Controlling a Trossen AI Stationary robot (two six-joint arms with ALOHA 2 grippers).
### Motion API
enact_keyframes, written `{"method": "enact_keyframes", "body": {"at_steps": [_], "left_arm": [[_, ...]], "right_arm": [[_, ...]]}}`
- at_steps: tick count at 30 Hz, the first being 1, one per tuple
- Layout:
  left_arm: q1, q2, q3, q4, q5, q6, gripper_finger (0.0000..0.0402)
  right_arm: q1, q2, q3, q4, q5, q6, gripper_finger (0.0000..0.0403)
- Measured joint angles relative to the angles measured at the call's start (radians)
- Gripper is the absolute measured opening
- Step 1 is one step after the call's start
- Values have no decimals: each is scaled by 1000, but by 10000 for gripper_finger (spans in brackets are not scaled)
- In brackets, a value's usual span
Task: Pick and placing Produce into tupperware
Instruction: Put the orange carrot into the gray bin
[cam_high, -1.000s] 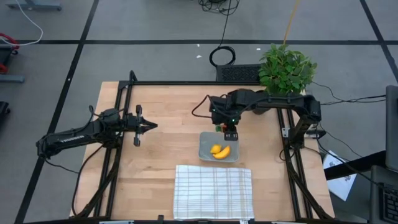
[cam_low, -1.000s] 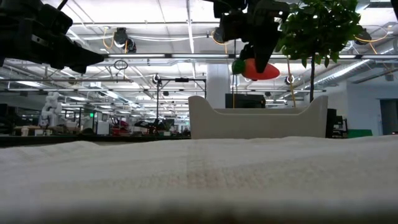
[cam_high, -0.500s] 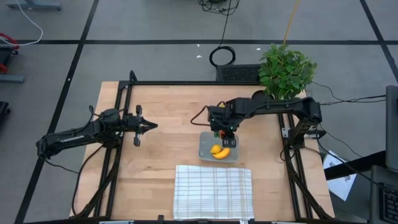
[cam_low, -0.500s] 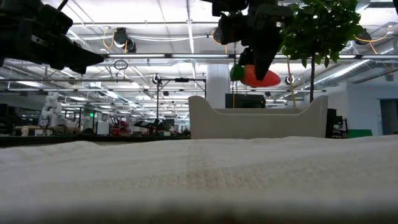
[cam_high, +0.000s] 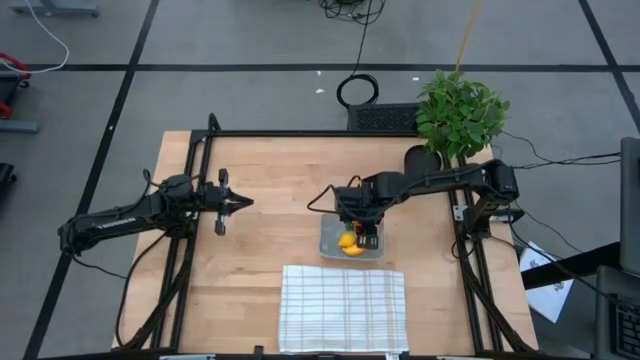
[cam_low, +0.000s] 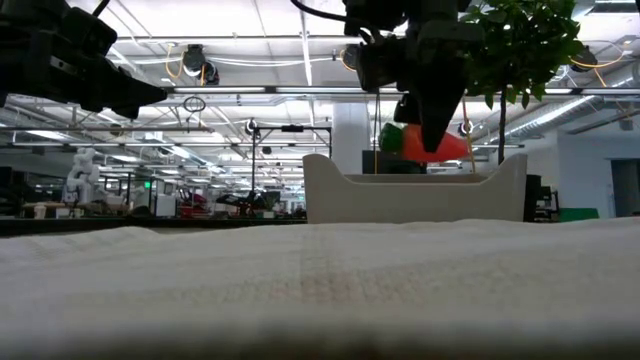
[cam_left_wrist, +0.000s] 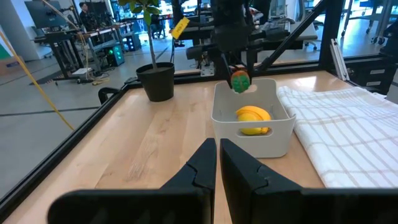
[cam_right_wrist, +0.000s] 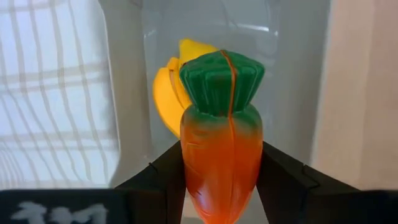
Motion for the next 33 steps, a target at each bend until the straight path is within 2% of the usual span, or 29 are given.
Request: {"method": "enact_keyframes", "body": {"at_steps": [12, 20, 23, 33], "left_arm": [[0, 0, 0, -2, 0, -5, 26], [0, 0, 0, -4, 0, -5, 26], [0, 0, 0, -4, 0, -5, 26], [0, 0, 0, -4, 0, -4, 26]], "right_arm": [[5, 0, -43, 30, 23, 35, 150], [7, 0, -110, 140, 27, 59, 148], [14, 0, -131, 151, 68, 82, 149], [24, 0, -180, 179, 104, 107, 147]]}}
